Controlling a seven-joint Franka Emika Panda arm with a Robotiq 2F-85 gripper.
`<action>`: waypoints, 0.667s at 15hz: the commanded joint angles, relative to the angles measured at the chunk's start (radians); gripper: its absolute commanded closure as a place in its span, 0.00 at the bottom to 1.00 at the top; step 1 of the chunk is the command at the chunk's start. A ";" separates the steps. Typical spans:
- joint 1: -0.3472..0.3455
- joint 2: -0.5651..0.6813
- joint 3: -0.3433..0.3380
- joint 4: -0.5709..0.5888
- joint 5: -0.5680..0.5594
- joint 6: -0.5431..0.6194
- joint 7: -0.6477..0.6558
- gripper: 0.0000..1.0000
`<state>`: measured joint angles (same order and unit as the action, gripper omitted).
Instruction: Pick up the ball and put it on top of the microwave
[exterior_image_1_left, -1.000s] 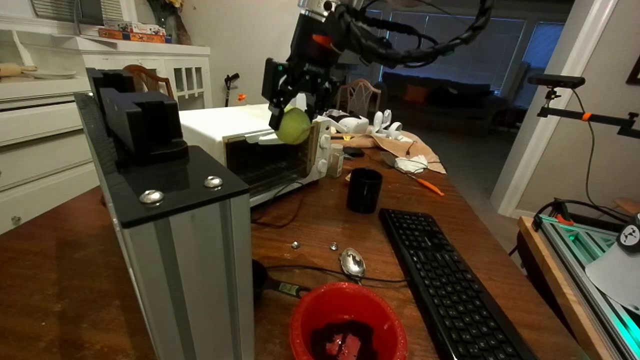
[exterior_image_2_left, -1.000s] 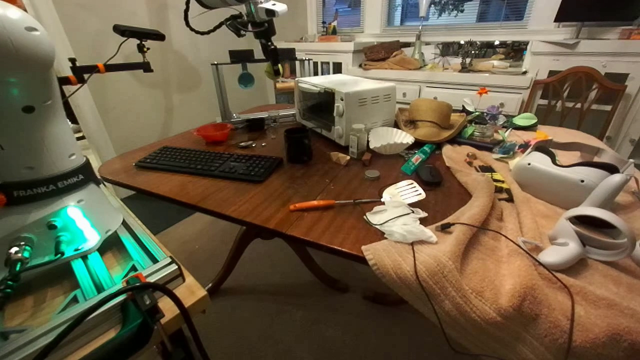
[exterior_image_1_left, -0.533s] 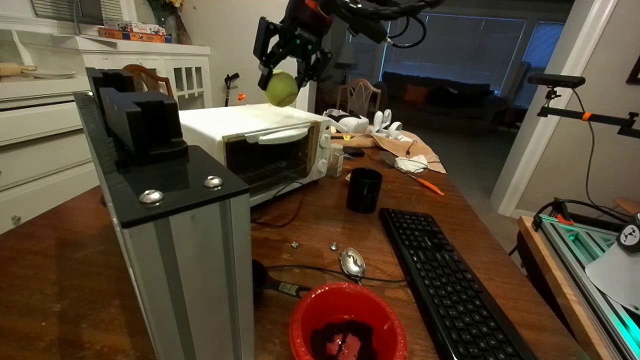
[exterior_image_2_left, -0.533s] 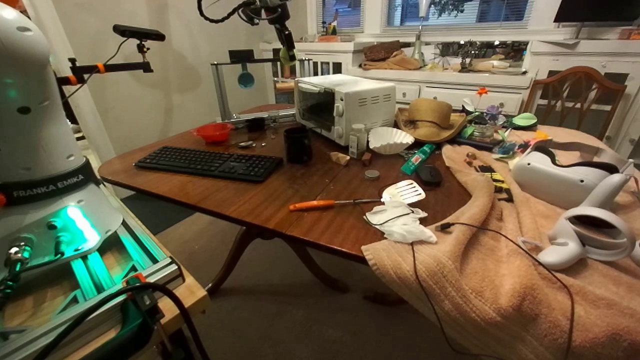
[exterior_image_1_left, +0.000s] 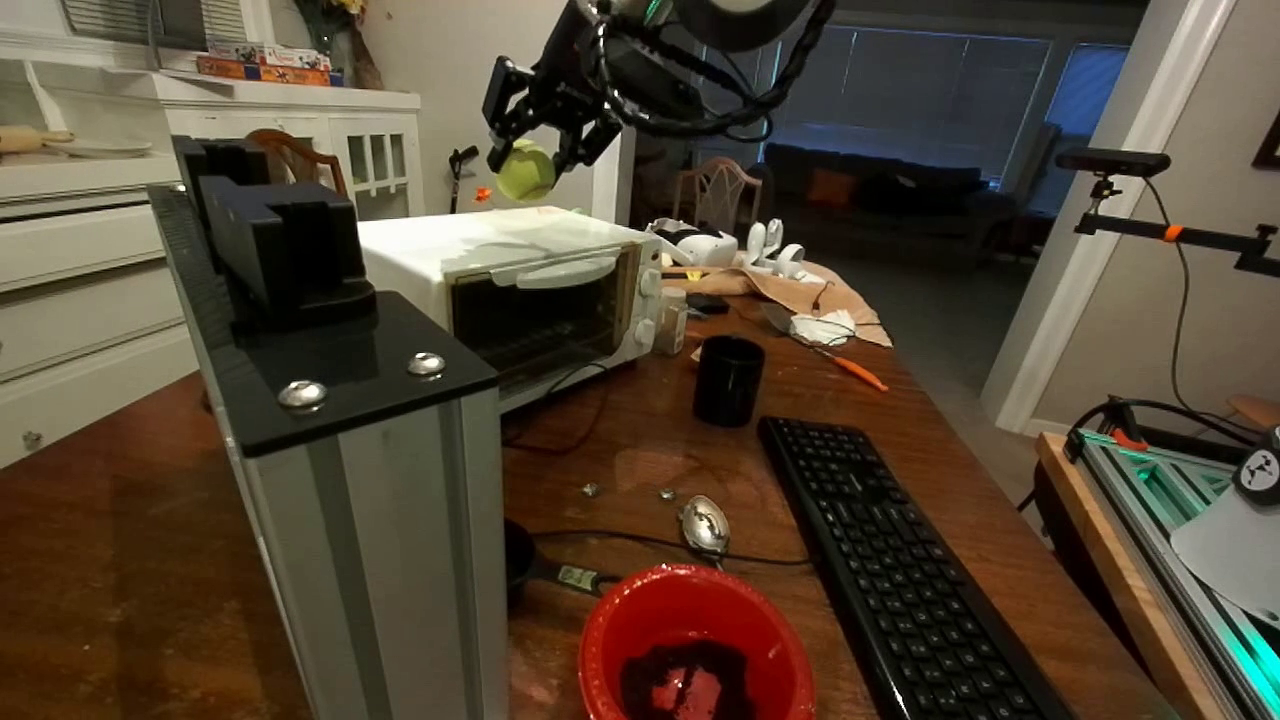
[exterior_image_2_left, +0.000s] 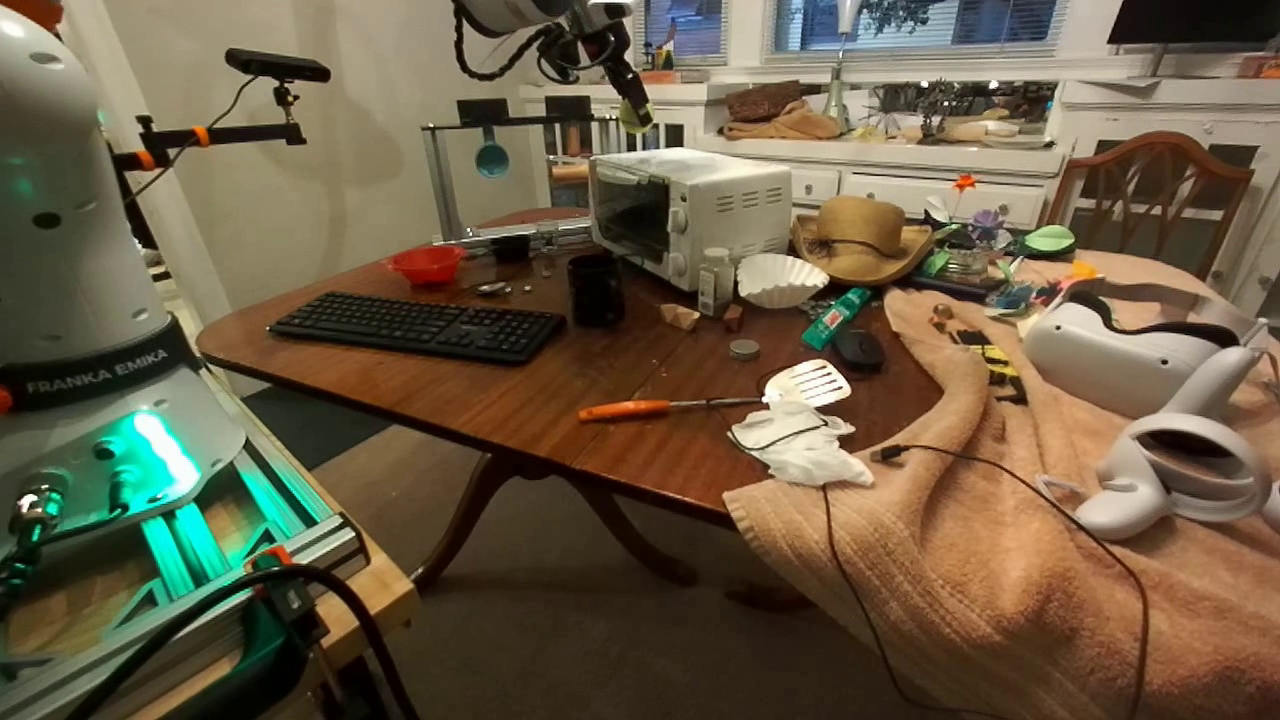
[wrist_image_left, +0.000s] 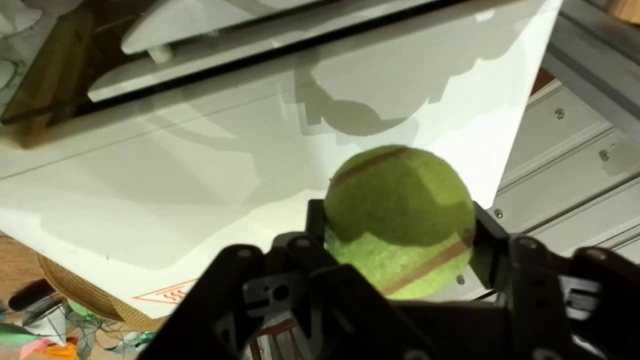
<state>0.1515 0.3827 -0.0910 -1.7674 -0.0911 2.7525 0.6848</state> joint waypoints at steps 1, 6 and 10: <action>0.040 0.098 -0.072 0.068 -0.050 0.080 0.035 0.58; 0.061 0.168 -0.115 0.112 -0.087 0.129 0.066 0.58; 0.083 0.201 -0.143 0.139 -0.088 0.139 0.074 0.58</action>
<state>0.2111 0.5448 -0.2035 -1.6656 -0.1600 2.8706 0.7234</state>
